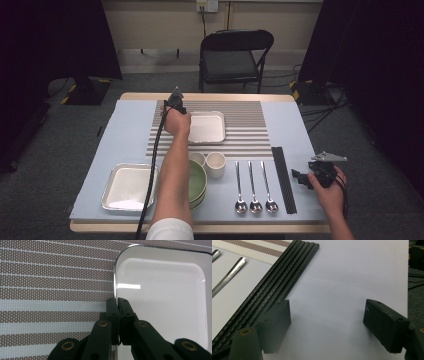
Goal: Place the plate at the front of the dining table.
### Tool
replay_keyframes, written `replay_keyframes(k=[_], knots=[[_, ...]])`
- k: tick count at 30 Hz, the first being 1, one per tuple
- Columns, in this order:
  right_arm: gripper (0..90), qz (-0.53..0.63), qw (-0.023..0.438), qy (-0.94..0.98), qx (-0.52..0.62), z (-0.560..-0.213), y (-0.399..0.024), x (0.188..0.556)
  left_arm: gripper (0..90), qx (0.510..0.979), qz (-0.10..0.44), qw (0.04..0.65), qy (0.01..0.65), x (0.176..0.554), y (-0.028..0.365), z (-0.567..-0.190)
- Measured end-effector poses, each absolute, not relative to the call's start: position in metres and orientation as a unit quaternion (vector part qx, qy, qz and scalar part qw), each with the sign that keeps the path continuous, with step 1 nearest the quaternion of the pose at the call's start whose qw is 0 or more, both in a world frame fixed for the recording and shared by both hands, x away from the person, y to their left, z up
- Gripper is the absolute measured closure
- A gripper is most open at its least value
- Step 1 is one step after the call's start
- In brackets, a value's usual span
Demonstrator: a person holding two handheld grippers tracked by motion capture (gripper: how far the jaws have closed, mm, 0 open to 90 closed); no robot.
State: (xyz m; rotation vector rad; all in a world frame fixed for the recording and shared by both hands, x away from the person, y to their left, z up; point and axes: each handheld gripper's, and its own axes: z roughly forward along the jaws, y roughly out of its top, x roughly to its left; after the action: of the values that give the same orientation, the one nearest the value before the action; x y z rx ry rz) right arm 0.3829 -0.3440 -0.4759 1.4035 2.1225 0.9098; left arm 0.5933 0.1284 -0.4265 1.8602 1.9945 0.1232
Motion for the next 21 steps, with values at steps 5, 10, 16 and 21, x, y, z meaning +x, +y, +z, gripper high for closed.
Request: replay_keyframes(k=[5,10,16,21], knots=[[21.0,0.329,0.218,0.767,0.507,-0.476,-0.344,0.383,88.7,0.670,0.047,0.205,0.712,0.593,0.128,-0.426],[21.0,0.328,0.217,0.766,0.508,-0.476,-0.344,0.383,87.1,0.665,0.052,0.218,0.712,0.591,0.131,-0.420],[21.0,0.328,0.218,0.767,0.507,-0.476,-0.344,0.383,85.7,0.656,0.057,0.234,0.715,0.588,0.135,-0.414],[21.0,0.329,0.219,0.767,0.506,-0.476,-0.344,0.383,84.2,0.652,0.059,0.246,0.715,0.585,0.138,-0.407]])
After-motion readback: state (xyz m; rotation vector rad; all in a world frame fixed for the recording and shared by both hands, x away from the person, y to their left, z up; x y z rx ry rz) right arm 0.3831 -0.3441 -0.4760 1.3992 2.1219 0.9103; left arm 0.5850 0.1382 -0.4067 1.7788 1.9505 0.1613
